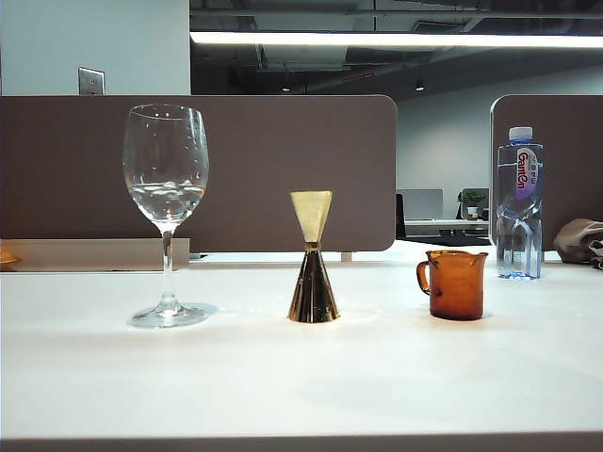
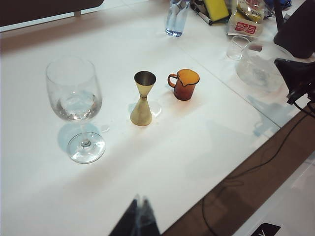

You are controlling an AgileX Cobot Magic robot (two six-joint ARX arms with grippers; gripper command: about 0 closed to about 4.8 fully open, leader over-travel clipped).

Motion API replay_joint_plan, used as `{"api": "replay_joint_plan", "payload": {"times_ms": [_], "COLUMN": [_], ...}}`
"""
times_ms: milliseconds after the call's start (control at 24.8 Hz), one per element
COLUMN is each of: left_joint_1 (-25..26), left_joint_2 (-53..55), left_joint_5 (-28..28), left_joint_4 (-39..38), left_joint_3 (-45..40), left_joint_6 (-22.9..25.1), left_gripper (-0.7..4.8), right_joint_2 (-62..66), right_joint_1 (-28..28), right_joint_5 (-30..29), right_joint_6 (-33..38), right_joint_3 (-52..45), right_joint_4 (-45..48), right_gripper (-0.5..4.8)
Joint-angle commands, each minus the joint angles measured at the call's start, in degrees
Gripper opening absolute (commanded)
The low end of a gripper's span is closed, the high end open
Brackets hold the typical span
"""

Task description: Pick up the small amber measuring cup and pour the water in it into the jigger, then pick up the jigger and pour the water in it into the wine glass.

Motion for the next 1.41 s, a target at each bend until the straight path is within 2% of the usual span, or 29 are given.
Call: {"api": "replay_joint_plan", "payload": {"times_ms": [40,484,766,1209,1410], "left_joint_1": [0.0,0.0,0.0,0.0,0.0], "left_joint_2": [0.0,0.0,0.0,0.0,0.0], "left_joint_5": [0.0,0.0,0.0,0.0,0.0], "left_joint_4": [0.7,0.7,0.7,0.7,0.7], "left_joint_3": [0.1,0.1,0.1,0.1,0.1], "left_joint_6": [0.2,0.2,0.2,0.2,0.2], "left_gripper": [-0.02,-0.02,-0.02,-0.02,-0.02], "right_joint_2": [-1.9,-7.1,-10.8,-11.4,-13.6], "right_joint_1": [-1.0,-2.9,-3.5,-3.9,-7.0], "right_joint_5": [0.1,0.1,0.0,0.0,-1.0], "right_joint_6": [-0.1,-0.1,-0.1,-0.1,-0.1], "right_joint_3": [0.2,-1.1,-1.7,-1.7,-1.7], "right_joint_4": [0.5,1.1,-10.2,-11.0,-12.2], "right_gripper": [0.22,0.22,0.22,0.22,0.22]}}
